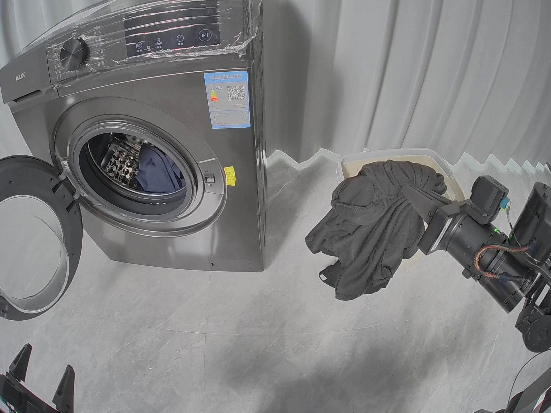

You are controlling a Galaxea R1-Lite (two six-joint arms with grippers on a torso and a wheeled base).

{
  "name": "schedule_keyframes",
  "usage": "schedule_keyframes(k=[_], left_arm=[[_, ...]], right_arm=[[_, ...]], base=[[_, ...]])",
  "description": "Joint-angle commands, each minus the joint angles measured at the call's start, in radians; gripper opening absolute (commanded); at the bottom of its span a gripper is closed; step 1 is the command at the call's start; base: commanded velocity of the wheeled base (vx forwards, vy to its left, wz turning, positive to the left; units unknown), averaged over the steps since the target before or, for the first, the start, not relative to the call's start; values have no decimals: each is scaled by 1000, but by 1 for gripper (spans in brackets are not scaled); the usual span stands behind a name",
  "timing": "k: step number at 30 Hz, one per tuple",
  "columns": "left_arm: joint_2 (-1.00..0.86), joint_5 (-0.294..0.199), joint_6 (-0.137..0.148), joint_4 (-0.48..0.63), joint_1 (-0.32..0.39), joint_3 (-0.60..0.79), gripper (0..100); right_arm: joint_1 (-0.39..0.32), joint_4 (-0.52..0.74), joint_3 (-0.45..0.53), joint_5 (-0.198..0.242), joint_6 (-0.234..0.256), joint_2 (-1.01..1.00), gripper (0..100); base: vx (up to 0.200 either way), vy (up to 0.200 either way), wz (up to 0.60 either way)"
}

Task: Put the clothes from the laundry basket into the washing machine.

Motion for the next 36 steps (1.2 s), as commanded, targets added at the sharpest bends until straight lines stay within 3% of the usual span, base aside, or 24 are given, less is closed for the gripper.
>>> schedule_keyframes(k=[1,10,36], left_arm=[[-16,0,0,0,0,15,100],[-16,0,0,0,0,15,100],[-16,0,-2,0,0,15,100]], right_arm=[[1,-1,0,1,0,3,0],[1,-2,0,1,0,8,0],[4,-2,1,1,2,16,0]], base=[[-200,0,0],[-67,0,0],[0,200,0]])
